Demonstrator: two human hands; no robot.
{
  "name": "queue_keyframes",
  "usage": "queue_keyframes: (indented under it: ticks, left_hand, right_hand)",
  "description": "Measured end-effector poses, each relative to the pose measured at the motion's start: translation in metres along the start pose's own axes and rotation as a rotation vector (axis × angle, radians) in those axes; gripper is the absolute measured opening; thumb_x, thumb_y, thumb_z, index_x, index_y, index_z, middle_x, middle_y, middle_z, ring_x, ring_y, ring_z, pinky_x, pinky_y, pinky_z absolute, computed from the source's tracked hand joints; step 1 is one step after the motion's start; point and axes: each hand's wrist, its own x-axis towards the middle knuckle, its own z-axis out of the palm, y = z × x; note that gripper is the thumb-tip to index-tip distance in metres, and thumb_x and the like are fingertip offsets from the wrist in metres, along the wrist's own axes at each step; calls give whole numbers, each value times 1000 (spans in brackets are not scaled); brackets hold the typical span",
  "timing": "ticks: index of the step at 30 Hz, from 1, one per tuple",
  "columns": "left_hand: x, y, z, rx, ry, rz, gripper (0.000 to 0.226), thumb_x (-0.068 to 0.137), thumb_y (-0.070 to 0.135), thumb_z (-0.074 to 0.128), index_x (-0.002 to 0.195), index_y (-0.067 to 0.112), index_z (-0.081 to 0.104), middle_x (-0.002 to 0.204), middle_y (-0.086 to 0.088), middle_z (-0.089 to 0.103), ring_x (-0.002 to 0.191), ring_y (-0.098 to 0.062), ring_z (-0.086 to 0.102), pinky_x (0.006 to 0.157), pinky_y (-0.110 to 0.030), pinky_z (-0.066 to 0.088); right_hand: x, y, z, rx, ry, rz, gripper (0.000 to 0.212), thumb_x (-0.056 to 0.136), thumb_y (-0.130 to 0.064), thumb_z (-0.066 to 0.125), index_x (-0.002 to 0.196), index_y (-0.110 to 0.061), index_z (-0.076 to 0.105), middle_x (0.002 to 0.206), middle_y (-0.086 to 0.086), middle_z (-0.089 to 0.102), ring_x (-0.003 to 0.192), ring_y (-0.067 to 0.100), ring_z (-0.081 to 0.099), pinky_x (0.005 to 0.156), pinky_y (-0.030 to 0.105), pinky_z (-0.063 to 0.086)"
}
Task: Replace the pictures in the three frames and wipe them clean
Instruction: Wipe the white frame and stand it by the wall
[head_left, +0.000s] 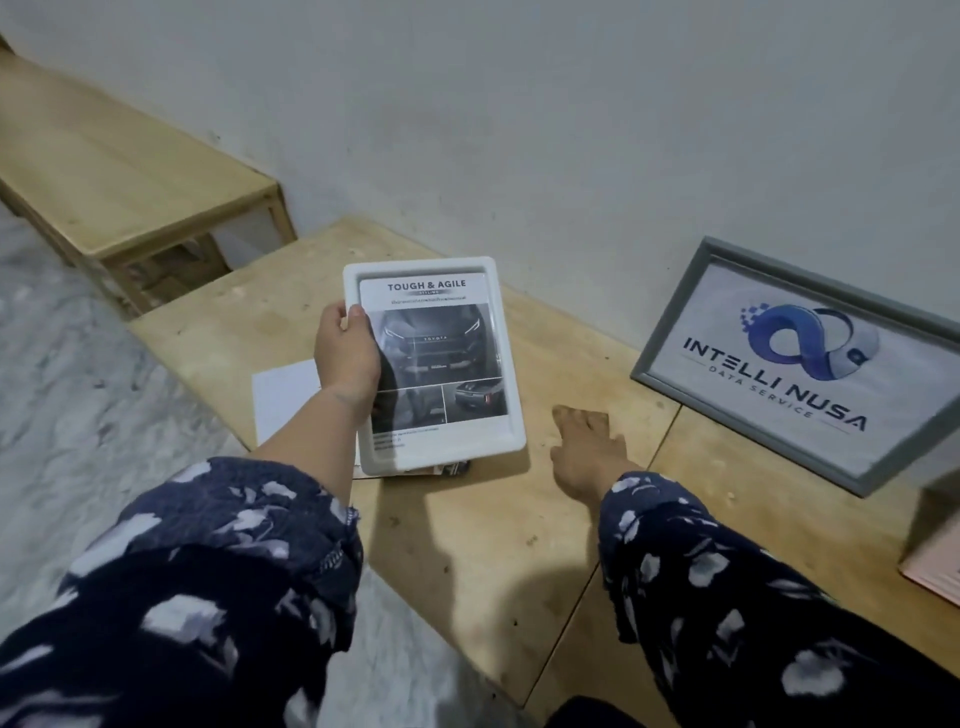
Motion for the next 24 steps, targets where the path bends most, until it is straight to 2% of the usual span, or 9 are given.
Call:
queue_keyframes:
  ticks: [3,5,8,12,14,17,20,22,24]
  left_hand:
    - [-4,0,12,16,-69,-10,36,101,28,36,126,8,53,125,-14,57,116,-31,51,93,-34,38]
    - [-13,2,24,25,-123,-6,36,101,26,35,124,4,53,124,-17,57,115,-33,51,87,-33,37]
    - [-31,6,44,21,-205,-5,36,102,27,35,127,8,52,122,-14,57,111,-30,51,84,-31,35]
    - [-59,17,77,2,-315,-2,35,102,27,35,125,8,51,121,-16,57,109,-33,52,84,-33,36]
    - [-77,26,95,-8,-366,10,34,101,27,35,123,7,52,122,-18,57,111,-34,53,87,-35,39]
    - [-106,43,121,-4,-472,41,32,101,26,38,120,6,54,117,-16,59,100,-29,54,91,-37,42]
    - [-133,58,150,38,-679,30,37,99,34,38,110,6,60,112,-20,63,96,-31,60,95,-46,48]
    - [-166,70,172,103,-839,8,44,97,43,36,102,8,62,102,-17,66,92,-33,63,86,-44,53]
    - [-197,83,186,191,-963,-10,52,98,51,31,103,8,61,97,-15,63,86,-30,61,74,-37,53]
  right_hand:
    - [-9,-14,-25,143,81,50,35,95,-25,31,124,-25,51,136,9,48,127,33,35,107,45,29]
    - [-18,-23,-40,516,189,82,39,99,-30,26,123,-25,56,129,8,52,123,32,43,106,46,35]
    - [-28,-32,-60,1014,192,57,40,102,-37,21,99,-24,58,104,4,62,102,25,57,99,42,45]
    - [-48,-15,-77,1095,259,72,45,103,-38,23,133,-15,48,122,0,53,110,19,51,97,34,41]
    - [-59,6,-83,1073,352,124,38,102,-31,30,129,-13,51,122,5,56,107,24,52,90,36,43]
    - [-82,45,-95,1166,456,194,30,101,-26,35,116,-13,58,109,9,60,92,22,53,75,33,44]
    - [-109,86,-108,1227,585,244,26,101,-25,35,101,-16,59,98,10,57,81,20,50,65,31,42]
    - [-133,124,-114,1229,694,278,28,101,-25,35,111,-16,59,103,8,58,79,17,50,59,26,41]
    - [-152,155,-121,1240,757,308,32,102,-27,35,125,-15,55,113,3,56,90,15,51,70,26,41]
